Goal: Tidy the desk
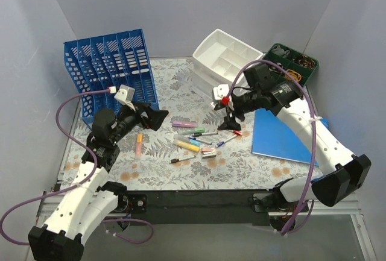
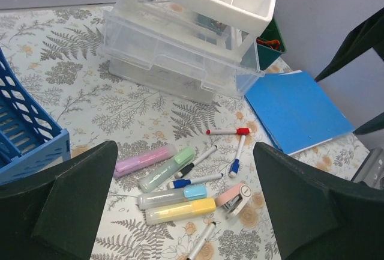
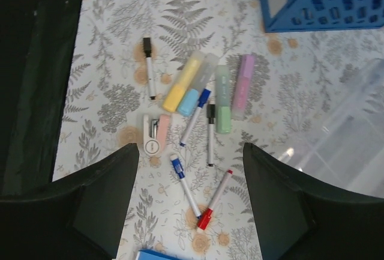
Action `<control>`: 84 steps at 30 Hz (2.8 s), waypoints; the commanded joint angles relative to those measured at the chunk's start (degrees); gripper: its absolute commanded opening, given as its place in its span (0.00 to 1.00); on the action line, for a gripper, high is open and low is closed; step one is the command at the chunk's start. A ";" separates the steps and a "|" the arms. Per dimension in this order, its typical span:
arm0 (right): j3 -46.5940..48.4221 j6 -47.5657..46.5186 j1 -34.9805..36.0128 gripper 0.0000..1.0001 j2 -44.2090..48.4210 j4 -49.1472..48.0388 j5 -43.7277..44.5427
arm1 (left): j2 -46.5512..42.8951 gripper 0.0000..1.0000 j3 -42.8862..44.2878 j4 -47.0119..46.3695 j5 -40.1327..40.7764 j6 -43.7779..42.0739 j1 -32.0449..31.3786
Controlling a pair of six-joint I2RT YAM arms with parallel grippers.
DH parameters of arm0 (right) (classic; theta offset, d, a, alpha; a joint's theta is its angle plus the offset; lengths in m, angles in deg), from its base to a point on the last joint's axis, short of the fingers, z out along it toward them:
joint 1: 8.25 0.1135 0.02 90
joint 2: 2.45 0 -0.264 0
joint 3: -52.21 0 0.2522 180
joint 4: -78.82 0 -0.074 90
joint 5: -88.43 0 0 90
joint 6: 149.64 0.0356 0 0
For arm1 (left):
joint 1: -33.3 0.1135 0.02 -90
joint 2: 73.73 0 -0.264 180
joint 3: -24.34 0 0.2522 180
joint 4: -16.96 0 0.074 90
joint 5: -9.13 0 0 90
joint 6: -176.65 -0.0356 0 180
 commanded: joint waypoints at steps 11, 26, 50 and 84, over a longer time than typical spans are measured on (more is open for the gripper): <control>-13.81 -9.50 17.36 0.66 -5.54 -3.98 9.70 | -10.17 0.98 -5.59 5.53 6.97 -5.69 0.34; -19.80 0.78 20.71 0.66 -15.20 -17.17 26.05 | -9.82 0.98 -5.41 6.23 8.02 -6.48 0.25; -20.24 1.84 22.82 0.54 -22.95 -16.21 28.26 | -10.79 0.98 -5.33 6.41 7.76 -6.48 0.25; 25.20 20.11 0.85 0.18 -22.23 -11.55 21.75 | -9.38 0.98 -5.50 6.58 7.85 -6.57 0.25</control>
